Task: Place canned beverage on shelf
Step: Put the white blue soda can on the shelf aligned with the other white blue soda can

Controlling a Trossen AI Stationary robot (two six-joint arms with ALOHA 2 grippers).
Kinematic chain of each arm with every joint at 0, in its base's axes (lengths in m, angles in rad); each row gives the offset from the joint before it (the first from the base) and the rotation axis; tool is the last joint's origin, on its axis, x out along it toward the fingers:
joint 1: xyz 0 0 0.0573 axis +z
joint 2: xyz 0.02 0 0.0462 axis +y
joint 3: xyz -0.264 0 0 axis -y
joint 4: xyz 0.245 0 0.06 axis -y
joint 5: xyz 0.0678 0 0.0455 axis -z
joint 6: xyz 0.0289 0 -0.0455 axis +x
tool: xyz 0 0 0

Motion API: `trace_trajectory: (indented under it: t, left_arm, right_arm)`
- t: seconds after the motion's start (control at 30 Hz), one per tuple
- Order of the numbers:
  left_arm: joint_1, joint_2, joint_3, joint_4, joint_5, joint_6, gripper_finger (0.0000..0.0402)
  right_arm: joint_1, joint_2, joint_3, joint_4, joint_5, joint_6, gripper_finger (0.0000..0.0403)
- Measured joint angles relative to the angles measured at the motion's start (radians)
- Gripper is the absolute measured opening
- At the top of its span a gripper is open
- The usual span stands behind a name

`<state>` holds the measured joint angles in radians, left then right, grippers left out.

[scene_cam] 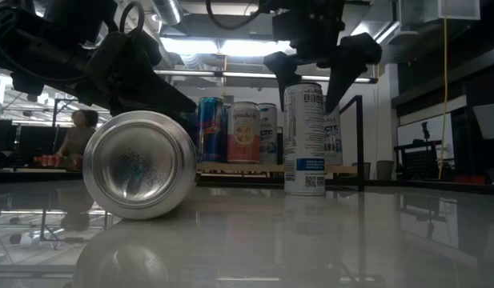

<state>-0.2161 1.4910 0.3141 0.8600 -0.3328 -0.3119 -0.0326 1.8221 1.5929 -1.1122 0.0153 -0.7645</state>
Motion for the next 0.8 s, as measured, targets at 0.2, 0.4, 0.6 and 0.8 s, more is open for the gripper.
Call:
trace_trajectory:
  t: [0.2, 0.4, 0.6, 0.8]
  left_arm:
    - [0.0, 0.0, 0.0, 0.0, -0.01, 0.0, 0.0364]
    - [0.0, 0.0, 0.0, 0.0, -0.051, 0.0, 0.0364]
    - [0.0, 0.0, 0.0, 0.0, -0.051, 0.0, 0.0364]
    - [0.0, 0.0, 0.0, 0.0, -0.051, 0.0, 0.0364]
  right_arm:
    - [0.0, 0.0, 0.0, 0.005, 0.019, 0.0, 0.0365]
    - [0.0, 0.0, 0.0, 0.011, -0.042, 0.0, 0.0315]
    - [0.0, 0.0, 0.0, 0.02, -0.053, 0.011, 0.0284]
    - [0.0, -0.001, 0.0, 0.021, -0.025, 0.173, 0.0254]
